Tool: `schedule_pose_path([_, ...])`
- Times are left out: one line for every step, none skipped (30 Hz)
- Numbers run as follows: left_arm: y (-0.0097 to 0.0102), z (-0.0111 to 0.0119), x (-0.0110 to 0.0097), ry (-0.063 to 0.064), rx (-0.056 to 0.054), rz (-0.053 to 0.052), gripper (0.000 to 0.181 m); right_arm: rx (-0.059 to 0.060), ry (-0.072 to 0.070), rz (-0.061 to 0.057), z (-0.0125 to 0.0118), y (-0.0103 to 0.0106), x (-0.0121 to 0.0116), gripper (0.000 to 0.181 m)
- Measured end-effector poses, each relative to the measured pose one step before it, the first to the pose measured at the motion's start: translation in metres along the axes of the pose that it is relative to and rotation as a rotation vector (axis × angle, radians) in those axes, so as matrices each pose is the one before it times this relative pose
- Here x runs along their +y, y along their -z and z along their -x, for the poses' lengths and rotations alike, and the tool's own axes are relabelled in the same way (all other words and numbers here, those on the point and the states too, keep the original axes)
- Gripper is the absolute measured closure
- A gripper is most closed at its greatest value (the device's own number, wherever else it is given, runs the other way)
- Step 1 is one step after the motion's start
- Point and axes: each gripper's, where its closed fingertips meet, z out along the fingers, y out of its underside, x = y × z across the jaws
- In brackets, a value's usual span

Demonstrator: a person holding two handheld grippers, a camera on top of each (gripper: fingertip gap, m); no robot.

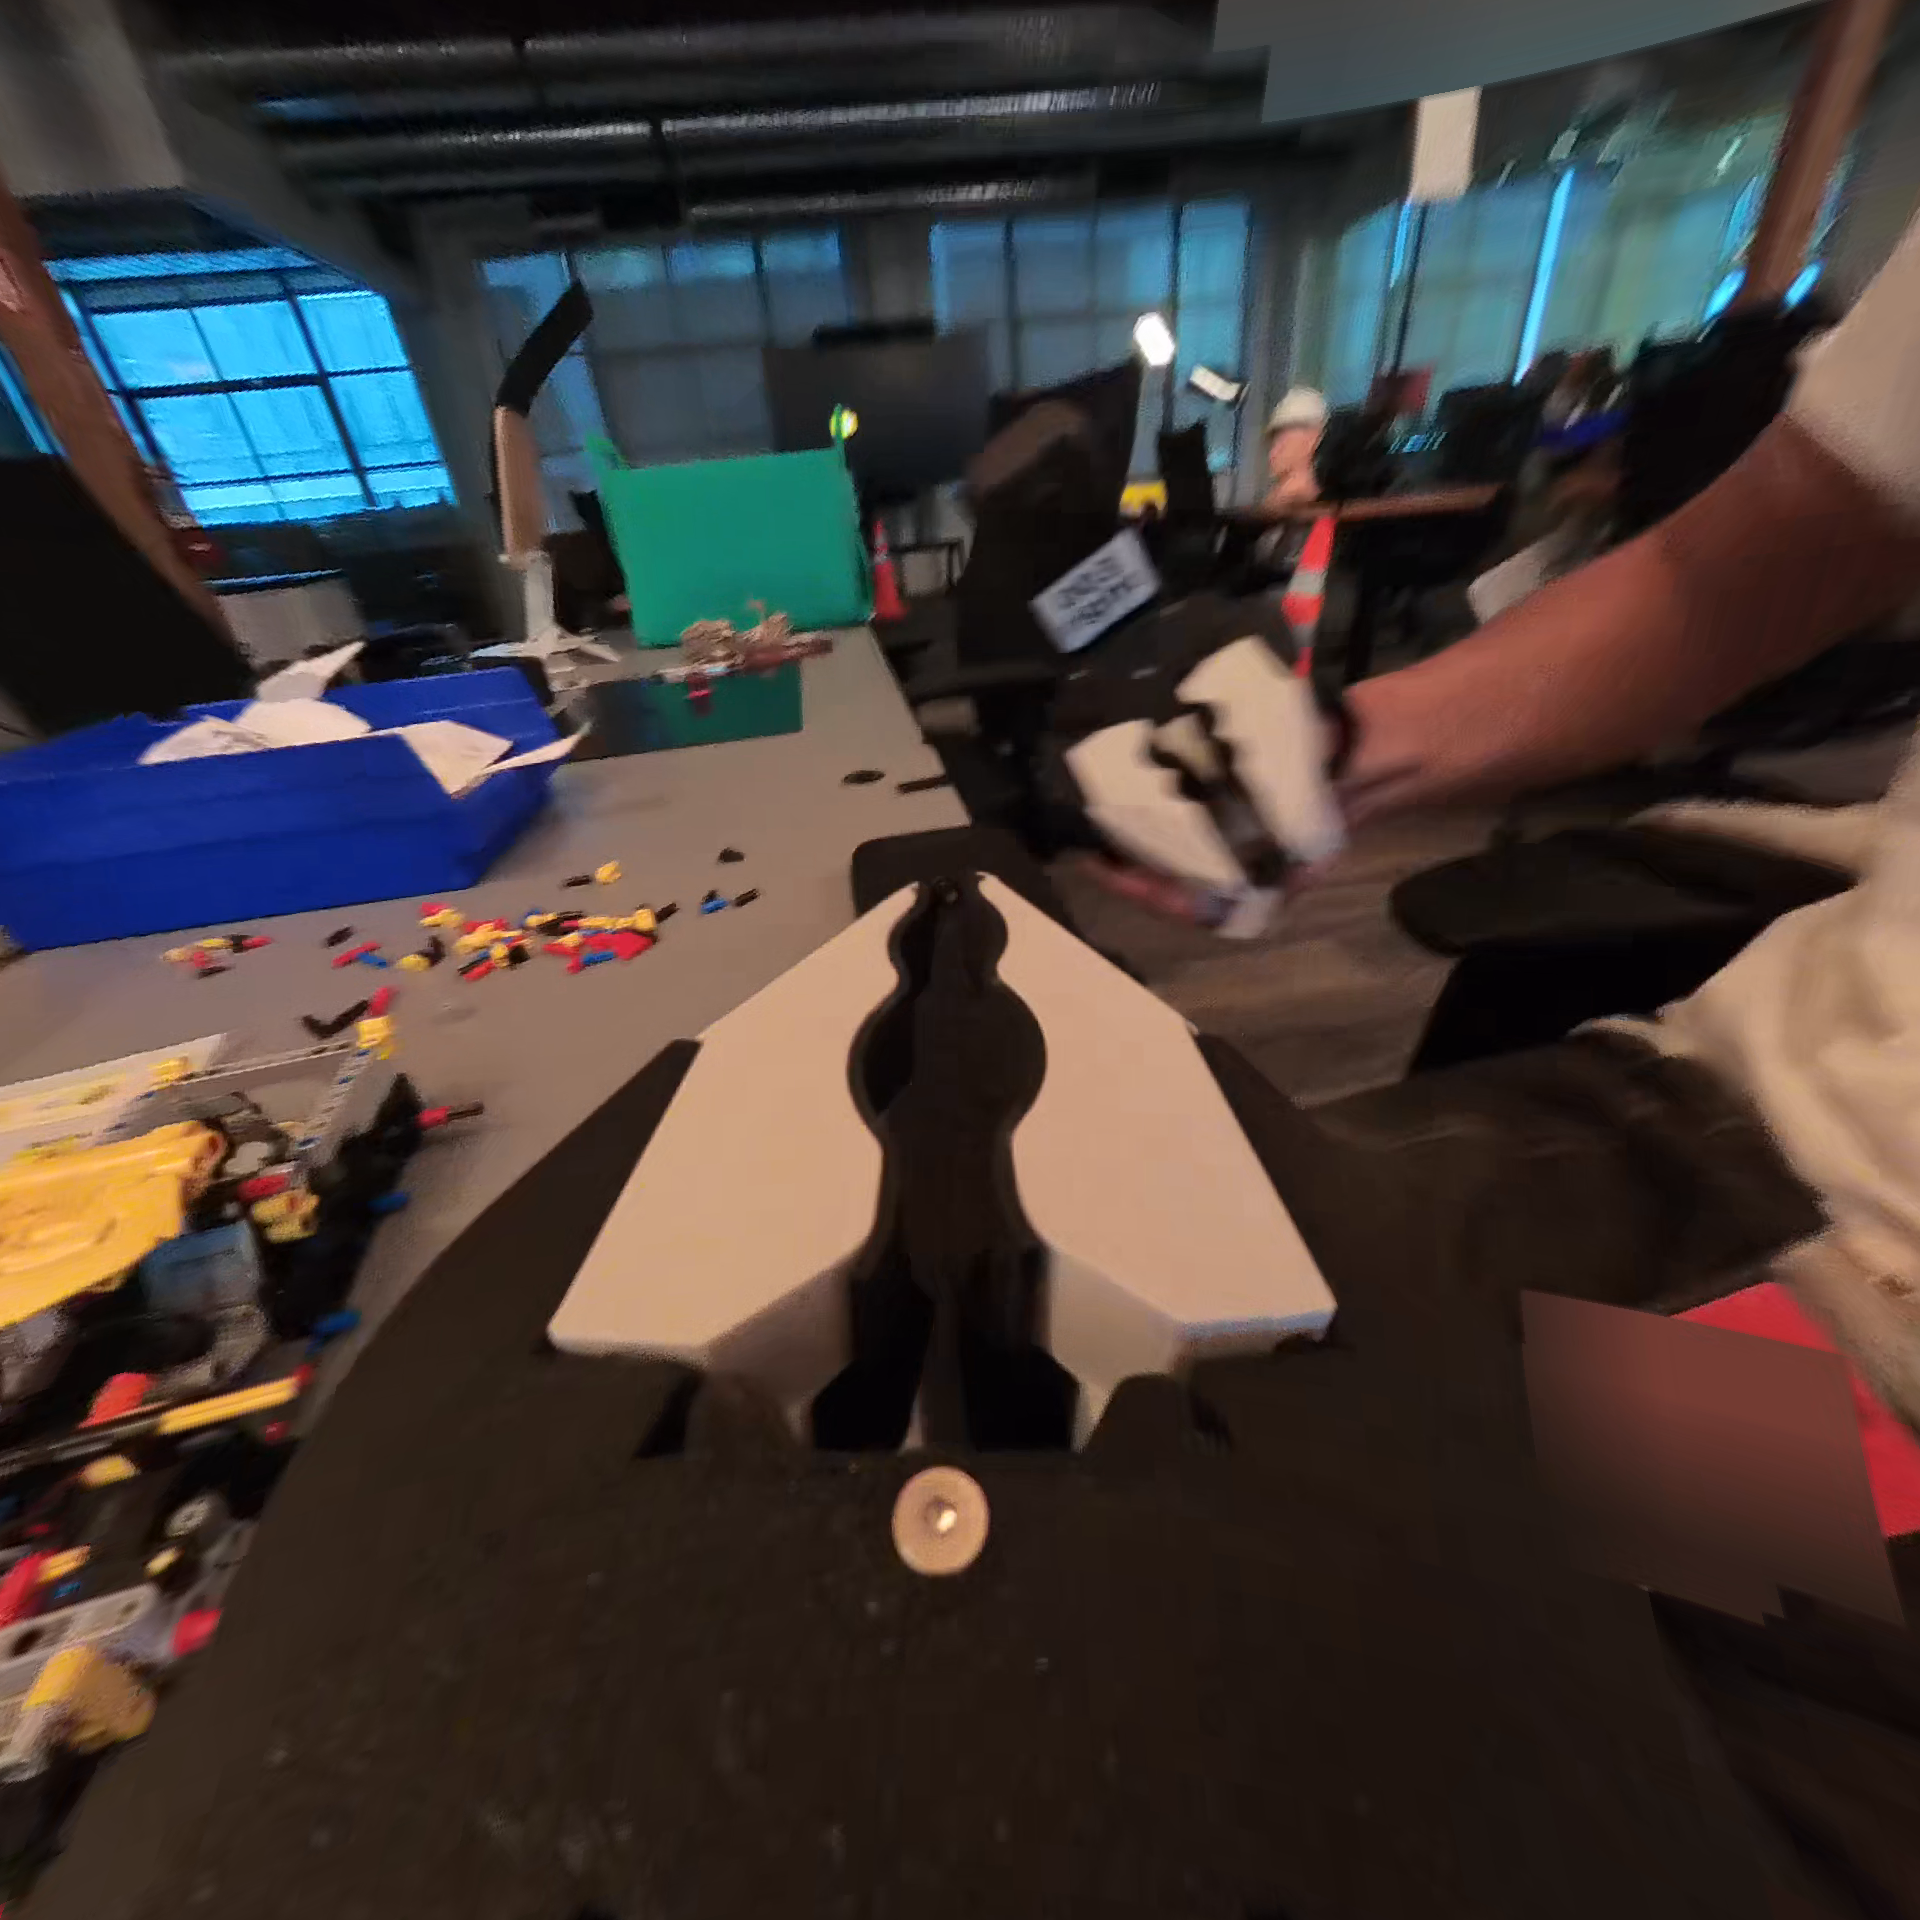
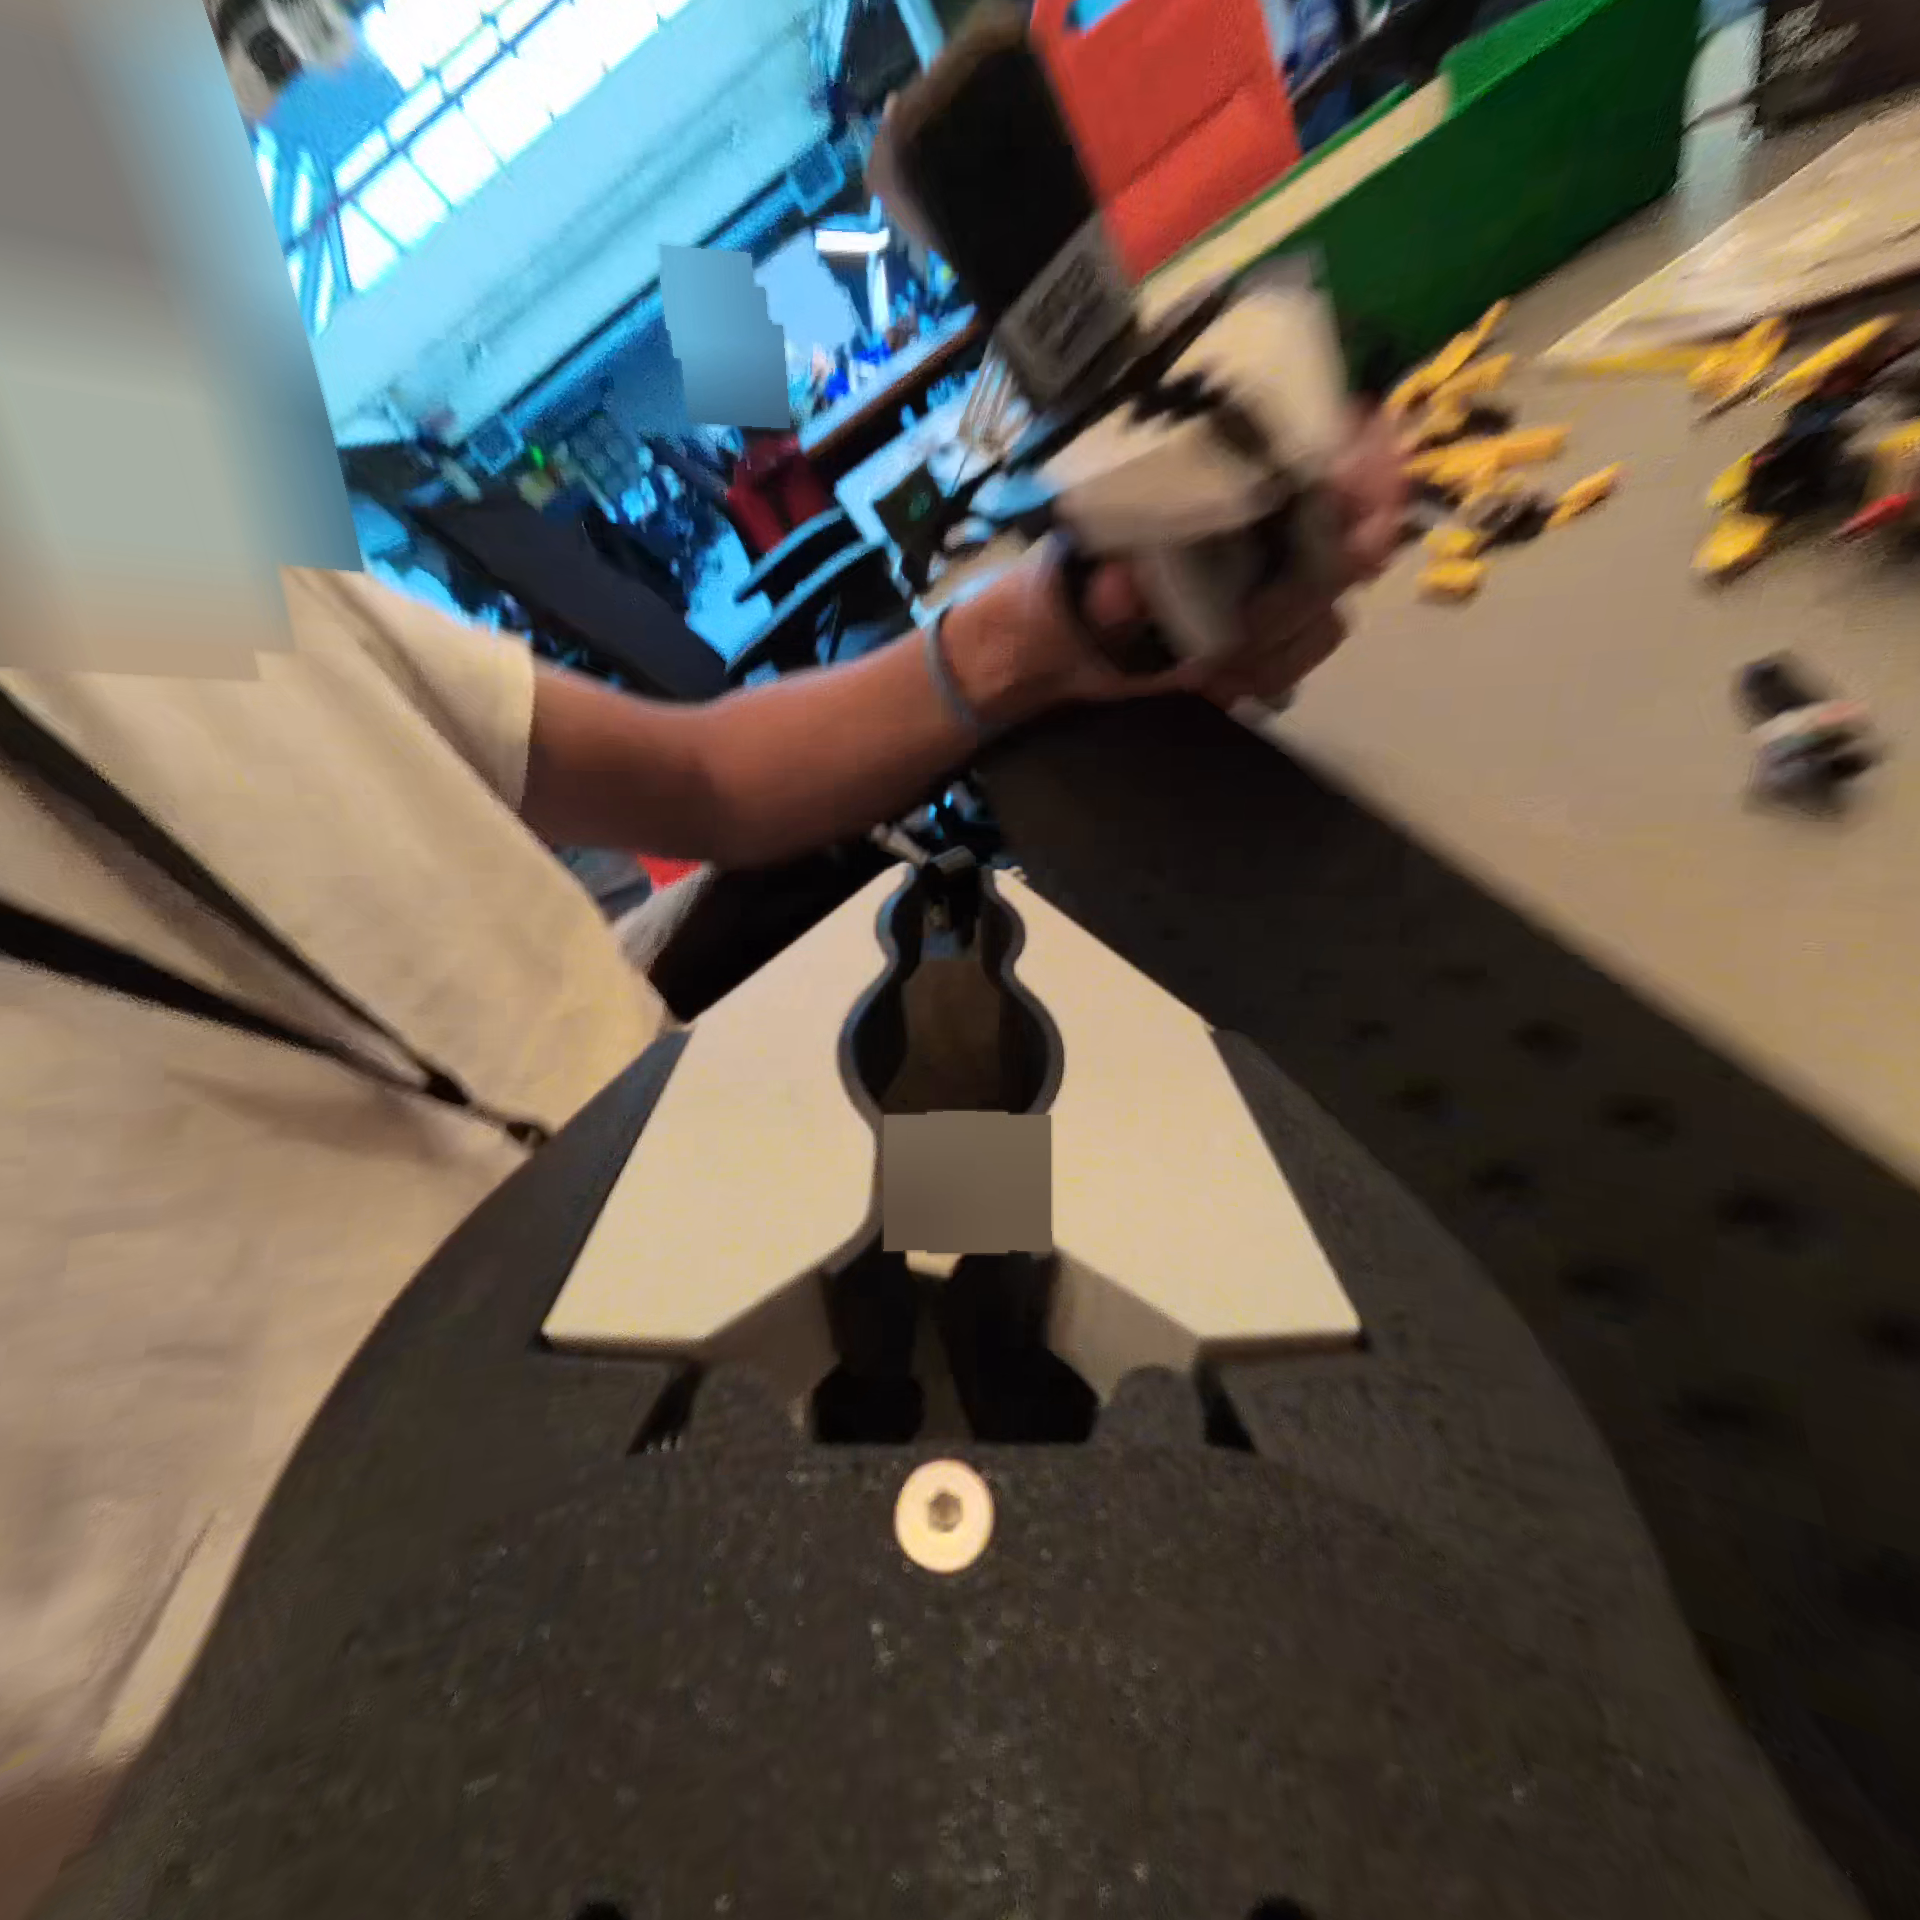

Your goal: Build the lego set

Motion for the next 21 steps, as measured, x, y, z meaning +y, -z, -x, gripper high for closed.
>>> schedule_pose_path([0.00251, 0.00037, -0.00440, 0.0361, 0.0173, -0.0257, 0.177, -0.0022, 0.0116, -0.0097, -0.01381, 0.00307, -0.01512, 0.172])
schedule_pose_path([0.00222, 0.00088, -0.00275, 0.0200, 0.0098, -0.0178, 0.177, -0.0509, -0.0070, 0.0615, -0.00790, -0.00007, -0.00381, 0.172])
schedule_pose_path([0.00202, 0.00157, -0.00113, 0.0136, 0.0012, -0.0073, 0.176, 0.0075, 0.0077, 0.0872, -0.01523, 0.00016, 0.00150, 0.173])
schedule_pose_path([0.00204, 0.00313, 0.00140, 0.0046, -0.0125, 0.0071, 0.177, 0.0355, 0.0435, 0.1141, -0.01662, 0.00014, 0.00870, 0.172])
schedule_pose_path([0.00168, 0.00339, 0.00423, -0.0016, -0.0166, 0.0210, 0.176, -0.0345, 0.0301, 0.1462, -0.00410, -0.00169, 0.01590, 0.172])
schedule_pose_path([0.00089, 0.00288, 0.00612, -0.0021, -0.0142, 0.0303, 0.177, 0.0277, 0.0498, 0.1326, -0.00993, -0.00255, 0.01502, 0.172])
schedule_pose_path([0.00003, 0.00245, 0.00635, -0.0044, -0.0132, 0.0321, 0.176, 0.0650, 0.1017, 0.1173, -0.01152, -0.00354, 0.01369, 0.172])
schedule_pose_path([-0.00100, 0.00141, 0.00540, -0.0087, -0.0098, 0.0274, 0.176, -0.0100, 0.0877, 0.0953, 0.00170, -0.00441, 0.01093, 0.171])
schedule_pose_path([-0.00155, 0.00092, 0.00406, -0.0119, -0.0083, 0.0221, 0.176, -0.0054, 0.0433, 0.0375, 0.00033, -0.00115, 0.00097, 0.172])
schedule_pose_path([-0.00178, 0.00024, 0.00338, -0.0127, -0.0058, 0.0186, 0.176, 0.0210, 0.0326, 0.0196, -0.00350, 0.00028, -0.00179, 0.172])
schedule_pose_path([-0.00171, -0.00007, 0.00344, -0.0106, -0.0038, 0.0195, 0.176, 0.0267, 0.0488, 0.0275, -0.00273, -0.00058, 0.00141, 0.172])
schedule_pose_path([-0.00142, -0.00051, 0.00315, -0.0071, -0.0003, 0.0183, 0.176, 0.0320, 0.0264, 0.0030, -0.00293, 0.00034, -0.00045, 0.172])
schedule_pose_path([-0.00110, -0.00089, 0.00218, -0.0038, 0.0023, 0.0125, 0.176, 0.0202, 0.0026, -0.0037, -0.00276, -0.00014, 0.00104, 0.171])
schedule_pose_path([-0.00070, -0.00053, 0.00105, -0.0040, -0.0004, 0.0076, 0.176, -0.0013, -0.0280, -0.0148, -0.00113, 0.00088, 0.00134, 0.170])
schedule_pose_path([-0.00020, 0.00012, 0.00032, -0.0060, -0.0030, 0.0031, 0.176, 0.0230, -0.0550, -0.0059, -0.00640, 0.00103, 0.00455, 0.160])
schedule_pose_path([0.00015, -0.00015, -0.00031, -0.0028, -0.0007, -0.0014, 0.176, 0.0010, -0.0541, -0.0287, -0.00321, 0.00137, 0.00206, 0.162])
schedule_pose_path([0.00033, 0.00038, -0.00042, 0.0032, -0.0015, -0.0022, 0.176, 0.0150, -0.0427, -0.0406, -0.00317, 0.00295, -0.00014, 0.166])
schedule_pose_path([0.00041, 0.00083, -0.00064, 0.0035, -0.0042, -0.0025, 0.176, 0.0380, -0.0227, -0.0237, -0.00471, 0.00254, 0.00254, 0.167])
schedule_pose_path([0.00052, 0.00068, -0.00082, 0.0027, -0.0031, -0.0047, 0.176, 0.0371, -0.0198, -0.0125, -0.00404, 0.00223, 0.00330, 0.171])
schedule_pose_path([0.00055, 0.00072, -0.00091, 0.0043, -0.0027, -0.0055, 0.176, 0.0239, -0.0226, -0.0076, -0.00120, 0.00308, 0.00190, 0.170])
schedule_pose_path([0.00050, 0.00096, -0.00086, 0.0042, -0.0042, -0.0043, 0.176, 0.0290, -0.0257, -0.0142, -0.00002, 0.00351, -0.00071, 0.164])
